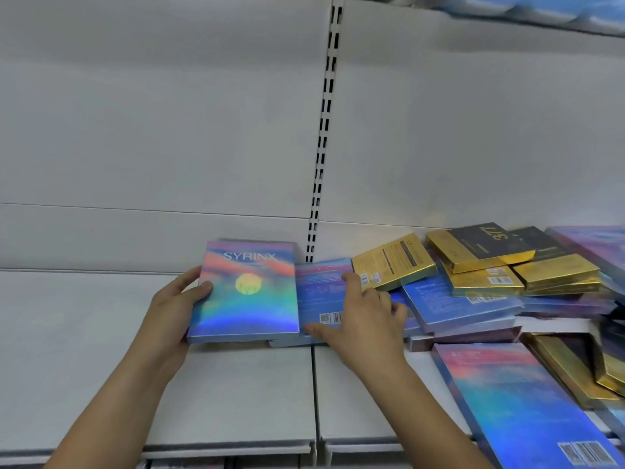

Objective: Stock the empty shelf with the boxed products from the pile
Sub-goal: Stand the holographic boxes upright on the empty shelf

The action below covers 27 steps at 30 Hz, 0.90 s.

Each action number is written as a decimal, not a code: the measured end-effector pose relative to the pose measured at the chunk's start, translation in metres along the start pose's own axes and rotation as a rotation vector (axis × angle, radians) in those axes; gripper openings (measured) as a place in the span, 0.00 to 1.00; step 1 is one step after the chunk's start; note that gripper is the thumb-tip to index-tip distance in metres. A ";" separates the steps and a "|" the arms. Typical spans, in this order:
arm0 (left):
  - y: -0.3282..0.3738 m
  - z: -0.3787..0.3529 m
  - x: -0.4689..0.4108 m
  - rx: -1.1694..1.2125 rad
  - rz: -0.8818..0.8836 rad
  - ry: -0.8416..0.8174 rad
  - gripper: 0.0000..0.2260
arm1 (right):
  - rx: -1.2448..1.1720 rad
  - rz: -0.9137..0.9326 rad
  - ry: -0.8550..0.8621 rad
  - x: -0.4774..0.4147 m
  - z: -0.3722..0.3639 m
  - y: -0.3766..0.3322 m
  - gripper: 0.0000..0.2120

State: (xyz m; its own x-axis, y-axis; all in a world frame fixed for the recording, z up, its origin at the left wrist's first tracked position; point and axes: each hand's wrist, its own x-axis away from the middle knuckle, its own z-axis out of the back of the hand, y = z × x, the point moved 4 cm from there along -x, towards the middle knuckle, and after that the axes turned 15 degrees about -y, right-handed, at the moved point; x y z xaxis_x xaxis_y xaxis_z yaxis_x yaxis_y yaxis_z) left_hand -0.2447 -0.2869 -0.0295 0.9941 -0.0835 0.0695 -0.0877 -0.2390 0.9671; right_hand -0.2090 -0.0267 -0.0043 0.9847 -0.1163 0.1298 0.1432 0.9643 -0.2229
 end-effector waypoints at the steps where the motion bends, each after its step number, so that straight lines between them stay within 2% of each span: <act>1: 0.000 0.000 -0.001 0.005 -0.007 0.001 0.15 | -0.072 0.013 0.015 0.000 -0.001 0.001 0.46; 7: 0.002 -0.004 -0.005 0.044 -0.052 0.011 0.16 | -0.401 0.139 0.084 0.002 0.004 -0.002 0.38; 12: 0.010 -0.004 -0.006 0.091 -0.119 0.008 0.15 | -0.936 0.224 0.109 -0.005 0.020 0.008 0.34; 15: 0.017 -0.001 -0.004 0.098 -0.165 0.004 0.16 | -1.050 0.232 0.268 0.000 0.041 0.020 0.31; 19: 0.023 0.003 -0.003 0.116 -0.210 0.003 0.16 | -0.979 0.398 0.496 0.021 0.078 0.020 0.27; 22: 0.025 0.003 -0.002 0.127 -0.231 -0.006 0.17 | -0.597 0.542 0.658 0.033 0.089 0.014 0.24; 24: 0.027 0.005 -0.003 0.133 -0.239 0.009 0.17 | -0.351 0.615 0.637 0.031 0.075 0.013 0.23; 27: 0.029 0.007 -0.005 0.125 -0.226 0.039 0.16 | -0.045 0.688 0.440 0.028 0.040 0.010 0.25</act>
State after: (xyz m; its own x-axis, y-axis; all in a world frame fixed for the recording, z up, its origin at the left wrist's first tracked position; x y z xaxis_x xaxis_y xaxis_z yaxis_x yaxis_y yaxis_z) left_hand -0.2525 -0.3003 -0.0031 0.9909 0.0219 -0.1331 0.1319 -0.3649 0.9217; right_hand -0.1840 -0.0105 0.0359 0.8013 0.4066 -0.4389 -0.5128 0.8446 -0.1539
